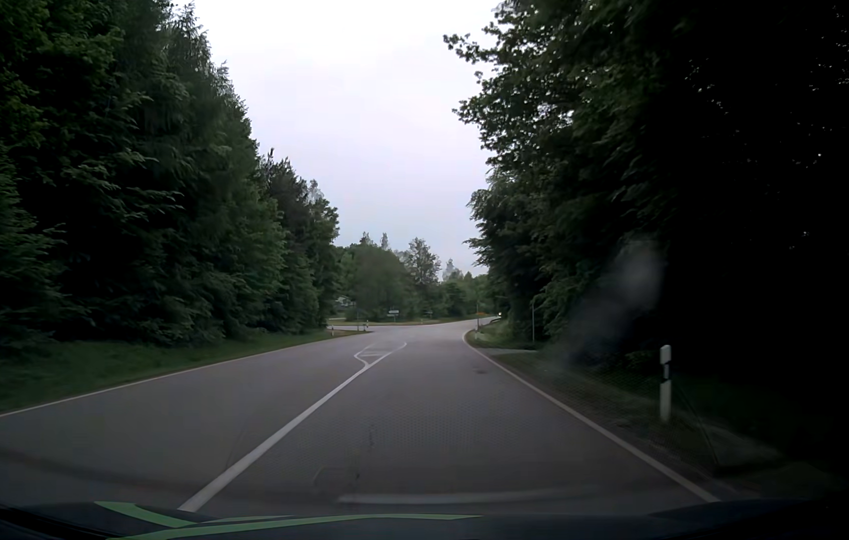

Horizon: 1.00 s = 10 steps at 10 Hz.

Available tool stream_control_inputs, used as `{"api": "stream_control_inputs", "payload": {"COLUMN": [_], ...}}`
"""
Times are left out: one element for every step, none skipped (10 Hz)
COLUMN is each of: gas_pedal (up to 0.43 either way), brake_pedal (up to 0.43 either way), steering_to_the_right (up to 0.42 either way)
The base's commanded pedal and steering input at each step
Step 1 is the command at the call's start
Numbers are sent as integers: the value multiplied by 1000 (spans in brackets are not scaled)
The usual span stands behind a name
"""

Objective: Follow the waypoints while adhering to traffic rules and regulations

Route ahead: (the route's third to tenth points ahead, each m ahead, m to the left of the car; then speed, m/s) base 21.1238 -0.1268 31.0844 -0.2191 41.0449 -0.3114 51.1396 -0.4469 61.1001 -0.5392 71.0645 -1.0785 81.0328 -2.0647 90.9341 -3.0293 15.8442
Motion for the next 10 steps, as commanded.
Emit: {"api": "stream_control_inputs", "payload": {"gas_pedal": [0,0,0,0,0,0,0,0,0,0], "brake_pedal": [73,79,85,98,104,110,128,134,140,152], "steering_to_the_right": [-1,-1,-1,-1,-1,-2,-3,-4,-5,-5]}}
